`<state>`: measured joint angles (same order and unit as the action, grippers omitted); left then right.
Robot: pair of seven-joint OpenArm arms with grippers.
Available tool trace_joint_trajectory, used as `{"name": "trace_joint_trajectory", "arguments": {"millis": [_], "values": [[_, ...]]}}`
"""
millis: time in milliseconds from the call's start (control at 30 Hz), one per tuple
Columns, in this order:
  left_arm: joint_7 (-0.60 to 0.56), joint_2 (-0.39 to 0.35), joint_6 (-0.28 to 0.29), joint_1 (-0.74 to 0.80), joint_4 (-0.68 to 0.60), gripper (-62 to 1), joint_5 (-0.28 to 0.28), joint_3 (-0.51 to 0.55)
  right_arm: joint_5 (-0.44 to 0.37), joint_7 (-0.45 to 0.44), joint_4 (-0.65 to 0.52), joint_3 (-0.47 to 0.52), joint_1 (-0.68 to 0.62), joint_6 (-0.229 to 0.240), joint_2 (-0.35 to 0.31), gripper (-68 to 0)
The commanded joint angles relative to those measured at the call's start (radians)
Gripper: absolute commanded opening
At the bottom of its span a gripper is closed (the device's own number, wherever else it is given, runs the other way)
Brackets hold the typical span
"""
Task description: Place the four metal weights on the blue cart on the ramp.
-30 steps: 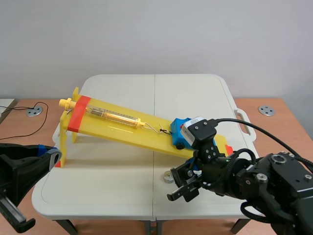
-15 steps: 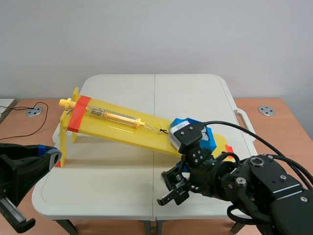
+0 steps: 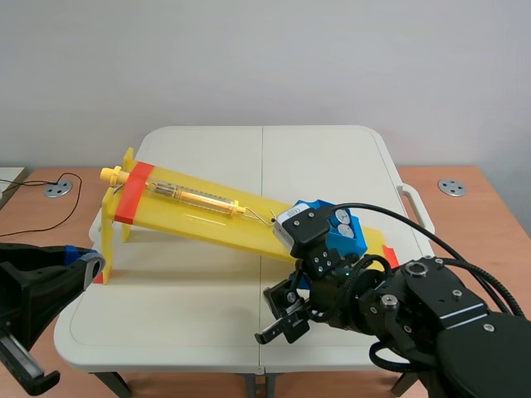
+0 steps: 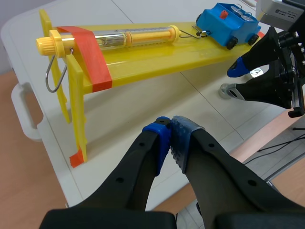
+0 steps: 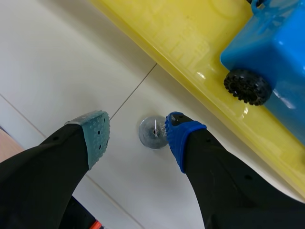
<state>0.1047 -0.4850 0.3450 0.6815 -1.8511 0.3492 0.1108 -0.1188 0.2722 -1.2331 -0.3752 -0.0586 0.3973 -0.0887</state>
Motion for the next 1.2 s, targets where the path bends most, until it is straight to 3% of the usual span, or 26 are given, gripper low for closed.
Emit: {"name": "trace_joint_trajectory", "arguments": {"millis": [0,1167], "values": [[-0.107,0.003,0.025,-0.02,-0.065,-58.0,0.077,0.013,-0.021,-0.15,-0.034,-0.007,0.095,-0.016,0.018,-39.7],[-0.107,0.003,0.025,-0.02,-0.065,-58.0,0.077,0.013,0.015,-0.201,0.075,-0.013,0.126,-0.016,0.056,-39.7]]}}
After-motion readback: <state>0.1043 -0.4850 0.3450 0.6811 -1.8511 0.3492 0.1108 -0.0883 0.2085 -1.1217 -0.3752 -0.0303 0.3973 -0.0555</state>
